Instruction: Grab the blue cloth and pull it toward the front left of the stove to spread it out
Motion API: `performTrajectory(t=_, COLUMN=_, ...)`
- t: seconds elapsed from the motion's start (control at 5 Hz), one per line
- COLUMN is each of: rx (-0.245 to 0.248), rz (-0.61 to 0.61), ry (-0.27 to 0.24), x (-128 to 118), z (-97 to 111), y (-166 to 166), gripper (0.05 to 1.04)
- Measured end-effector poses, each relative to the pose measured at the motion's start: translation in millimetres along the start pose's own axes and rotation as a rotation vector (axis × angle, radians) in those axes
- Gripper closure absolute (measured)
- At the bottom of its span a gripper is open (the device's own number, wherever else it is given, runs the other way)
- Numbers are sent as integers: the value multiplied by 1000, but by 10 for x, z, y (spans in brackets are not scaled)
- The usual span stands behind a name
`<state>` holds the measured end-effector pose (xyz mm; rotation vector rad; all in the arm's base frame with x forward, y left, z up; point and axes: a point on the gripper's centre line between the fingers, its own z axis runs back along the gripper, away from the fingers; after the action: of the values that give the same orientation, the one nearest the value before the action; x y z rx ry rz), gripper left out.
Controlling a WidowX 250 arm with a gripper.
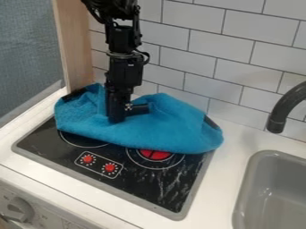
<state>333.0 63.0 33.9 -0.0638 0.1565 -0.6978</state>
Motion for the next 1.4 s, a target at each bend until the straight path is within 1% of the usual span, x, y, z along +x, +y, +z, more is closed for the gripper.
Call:
performTrajectory(t=0.2, rx=-1, rz=-7, ry=-18, x=9, z=69, y=-22, gripper=1027)
performTrajectory(t=0.4, rx=-5, rz=-50, ry=-46, x=-13, z=172, y=-90, gripper=1030)
performTrajectory(t=0.6, rx=-8, rz=-113, ry=-74, x=-100, z=289, y=-161, gripper=1030)
performTrajectory(t=0.8, rx=-11, rz=-179, ry=-81, x=-202, z=340, y=-224, gripper=1030)
performTrajectory(t=1.0, rx=-23, rz=-243, ry=-82, x=-404, z=347, y=-297, gripper=1030)
performTrajectory(t=1.2, rx=-10, rz=-371, ry=-62, x=-568, z=273, y=-355, gripper=1030)
performTrajectory(t=1.4, rx=5, rz=-509, ry=-9, x=-799, z=132, y=-280, gripper=1030)
